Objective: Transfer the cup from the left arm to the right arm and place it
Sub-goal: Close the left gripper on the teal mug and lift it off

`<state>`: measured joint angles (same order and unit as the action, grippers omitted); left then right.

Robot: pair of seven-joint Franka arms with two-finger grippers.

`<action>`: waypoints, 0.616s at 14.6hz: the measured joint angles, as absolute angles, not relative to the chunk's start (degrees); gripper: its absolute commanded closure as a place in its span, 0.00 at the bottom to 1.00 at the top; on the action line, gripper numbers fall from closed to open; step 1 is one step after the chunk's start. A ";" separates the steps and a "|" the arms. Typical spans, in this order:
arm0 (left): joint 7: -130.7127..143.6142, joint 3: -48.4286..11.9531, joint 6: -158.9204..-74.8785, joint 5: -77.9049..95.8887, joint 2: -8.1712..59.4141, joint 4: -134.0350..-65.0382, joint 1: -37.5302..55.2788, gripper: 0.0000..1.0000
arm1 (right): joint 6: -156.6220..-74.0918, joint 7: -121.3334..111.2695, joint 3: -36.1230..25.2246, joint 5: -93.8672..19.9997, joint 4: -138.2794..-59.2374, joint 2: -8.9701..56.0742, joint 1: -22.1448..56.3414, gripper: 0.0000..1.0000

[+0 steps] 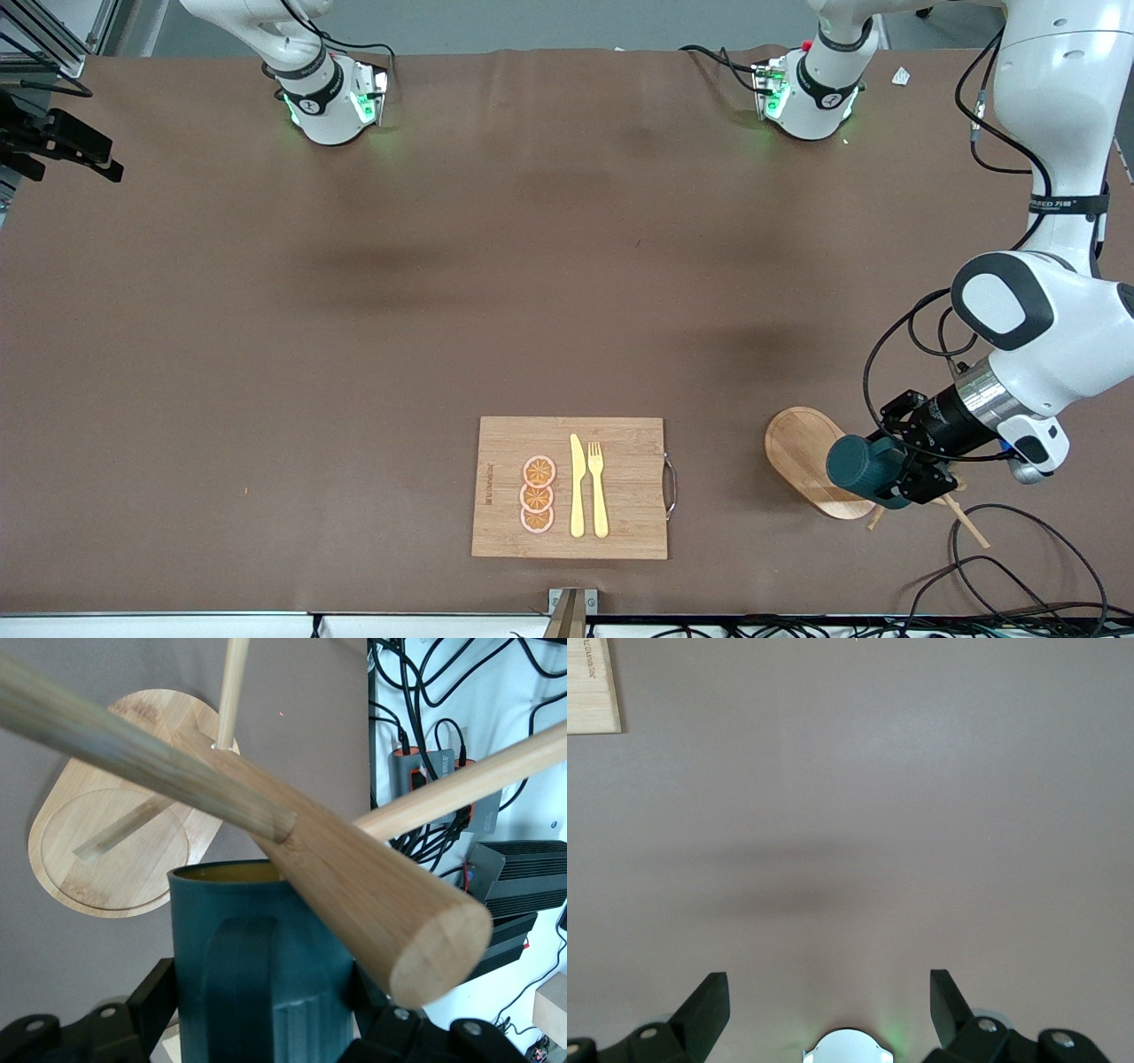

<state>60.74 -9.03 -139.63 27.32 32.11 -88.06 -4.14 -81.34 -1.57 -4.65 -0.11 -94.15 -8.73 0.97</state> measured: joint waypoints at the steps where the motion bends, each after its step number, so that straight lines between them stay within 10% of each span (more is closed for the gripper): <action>1: 60.77 -9.29 -139.63 27.32 32.11 -87.97 -4.15 0.22 | -81.36 -1.57 -4.65 -0.11 -94.15 -8.73 0.98 0.00; 9: 63.99 -11.85 -137.28 27.32 30.78 -87.03 -4.17 0.22 | -81.37 -1.57 -4.68 -0.11 -94.15 -8.73 0.98 0.00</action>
